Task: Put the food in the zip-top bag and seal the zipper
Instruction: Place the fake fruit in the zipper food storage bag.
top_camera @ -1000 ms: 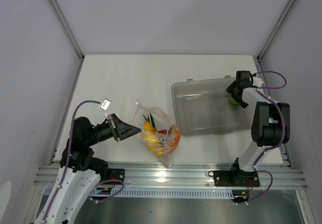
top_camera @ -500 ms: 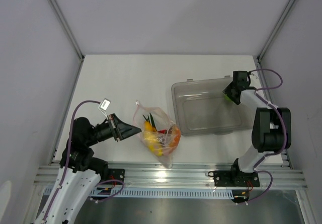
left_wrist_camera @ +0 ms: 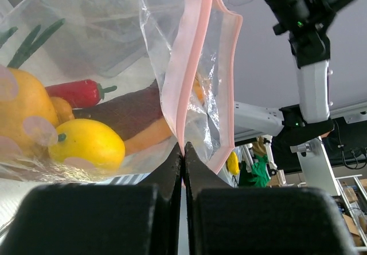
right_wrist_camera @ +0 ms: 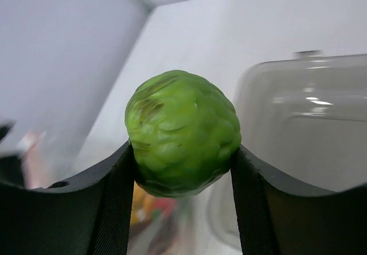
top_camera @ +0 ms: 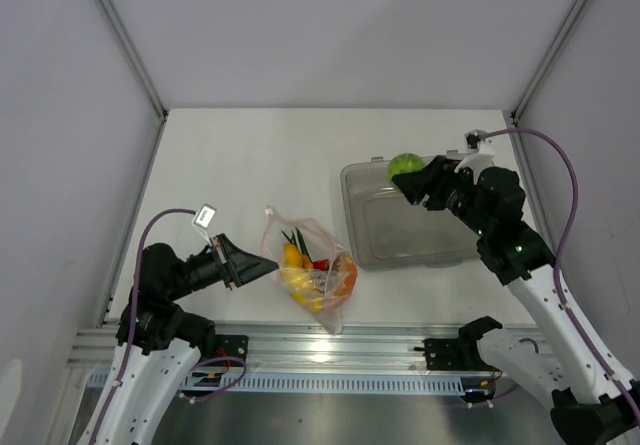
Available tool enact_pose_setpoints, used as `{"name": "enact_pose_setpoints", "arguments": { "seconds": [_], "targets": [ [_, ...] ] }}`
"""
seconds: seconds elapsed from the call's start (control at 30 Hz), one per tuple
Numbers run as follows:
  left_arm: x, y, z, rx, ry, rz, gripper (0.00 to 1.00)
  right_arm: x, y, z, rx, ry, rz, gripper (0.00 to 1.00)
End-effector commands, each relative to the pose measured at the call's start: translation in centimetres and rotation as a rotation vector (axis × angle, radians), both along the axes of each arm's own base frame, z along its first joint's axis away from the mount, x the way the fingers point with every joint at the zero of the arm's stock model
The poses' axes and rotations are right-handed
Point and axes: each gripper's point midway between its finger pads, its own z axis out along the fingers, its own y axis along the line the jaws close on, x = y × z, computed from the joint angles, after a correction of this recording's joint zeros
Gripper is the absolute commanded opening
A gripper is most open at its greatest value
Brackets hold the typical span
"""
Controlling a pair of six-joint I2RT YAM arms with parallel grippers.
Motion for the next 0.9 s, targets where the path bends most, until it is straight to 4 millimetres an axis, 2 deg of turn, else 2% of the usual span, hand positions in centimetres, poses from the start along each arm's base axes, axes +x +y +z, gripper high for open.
{"name": "enact_pose_setpoints", "arguments": {
  "seconds": [0.0,0.07,0.17,0.2,0.27,0.3,0.33,0.4,0.43,0.5,0.57,0.73,0.77,0.83,0.87],
  "targets": [
    [0.0,0.0,-0.3,-0.004,0.010,0.003,0.00,-7.1,5.8,1.4,0.022,-0.054,0.431,0.00],
    [-0.1,0.0,-0.5,-0.004,0.017,0.006,0.01,-11.1,8.2,2.5,0.034,-0.106,0.616,0.00],
    [-0.2,0.1,-0.6,-0.011,0.020,0.015,0.01,-15.2,10.4,3.8,0.038,-0.186,0.804,0.00],
    [-0.3,0.2,-0.6,-0.012,0.016,0.015,0.01,-17.8,11.6,4.1,0.043,-0.205,0.901,0.00],
    [-0.4,0.2,-0.6,-0.009,0.019,0.015,0.00,-19.5,13.1,3.9,0.013,-0.233,0.978,0.00],
    [-0.5,0.2,-0.4,-0.008,0.016,0.015,0.00,-21.6,14.0,4.4,0.010,-0.258,1.049,0.00],
    [-0.5,0.2,-0.4,-0.007,0.016,0.013,0.01,-22.3,14.5,4.3,-0.007,-0.260,1.073,0.00],
    [-0.5,0.2,-0.1,-0.009,0.013,0.014,0.00,-22.2,16.1,3.9,-0.069,-0.268,1.071,0.00],
    [-0.5,0.3,-0.1,-0.010,0.011,0.016,0.01,-23.3,16.8,3.7,-0.085,-0.272,1.107,0.00],
    [-0.6,0.3,-0.1,-0.011,0.011,0.018,0.00,-22.8,18.1,2.9,-0.134,-0.266,1.083,0.00],
    [-0.6,0.3,-0.3,-0.007,0.014,0.021,0.01,-22.9,19.0,3.1,-0.144,-0.279,1.072,0.00],
    [-0.4,0.3,-0.3,-0.007,0.018,0.025,0.00,-19.9,20.2,2.2,-0.212,-0.254,0.912,0.01],
    [-0.4,0.3,-0.2,-0.007,0.014,0.024,0.01,-19.4,20.4,2.6,-0.217,-0.254,0.885,0.03],
    [-0.4,0.3,-0.1,-0.007,0.013,0.022,0.01,-17.9,20.6,1.7,-0.254,-0.223,0.810,0.04],
    [-0.5,0.3,0.0,-0.009,0.013,0.022,0.01,-17.6,20.7,2.0,-0.256,-0.222,0.792,0.06]
  ]
}}
